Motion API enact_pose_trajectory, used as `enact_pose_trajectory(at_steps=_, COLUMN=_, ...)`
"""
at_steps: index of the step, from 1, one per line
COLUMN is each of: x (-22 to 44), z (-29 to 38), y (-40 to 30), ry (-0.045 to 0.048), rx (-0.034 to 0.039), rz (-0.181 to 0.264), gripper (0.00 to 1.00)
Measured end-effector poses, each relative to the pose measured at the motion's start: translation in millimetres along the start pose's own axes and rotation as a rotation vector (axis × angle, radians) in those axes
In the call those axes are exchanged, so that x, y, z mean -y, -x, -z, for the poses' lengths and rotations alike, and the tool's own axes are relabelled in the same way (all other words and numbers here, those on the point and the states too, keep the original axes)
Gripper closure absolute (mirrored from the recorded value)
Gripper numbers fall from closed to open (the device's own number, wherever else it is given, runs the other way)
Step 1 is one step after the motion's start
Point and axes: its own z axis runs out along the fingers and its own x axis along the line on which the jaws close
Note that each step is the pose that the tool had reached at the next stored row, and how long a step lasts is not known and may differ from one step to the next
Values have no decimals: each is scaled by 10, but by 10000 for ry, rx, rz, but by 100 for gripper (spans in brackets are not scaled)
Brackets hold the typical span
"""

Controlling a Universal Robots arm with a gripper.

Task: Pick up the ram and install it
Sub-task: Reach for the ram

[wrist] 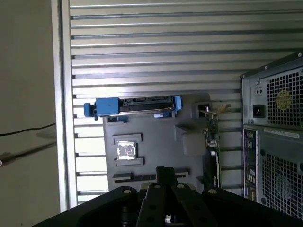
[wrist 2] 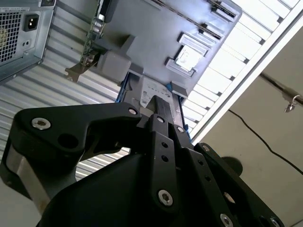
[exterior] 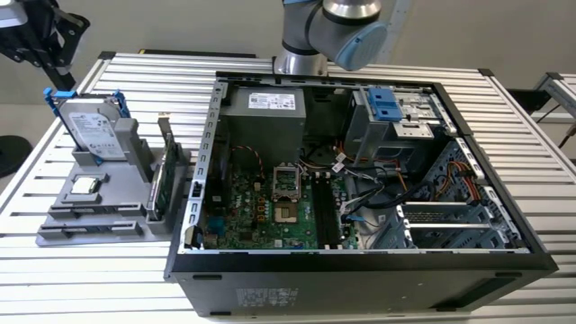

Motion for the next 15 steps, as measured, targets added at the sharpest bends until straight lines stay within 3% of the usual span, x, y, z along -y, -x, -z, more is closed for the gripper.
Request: enact_pose_trajectory(at_steps=15, x=202, z=10, y=10, ry=0, rx=-5, rz=20, gripper=100)
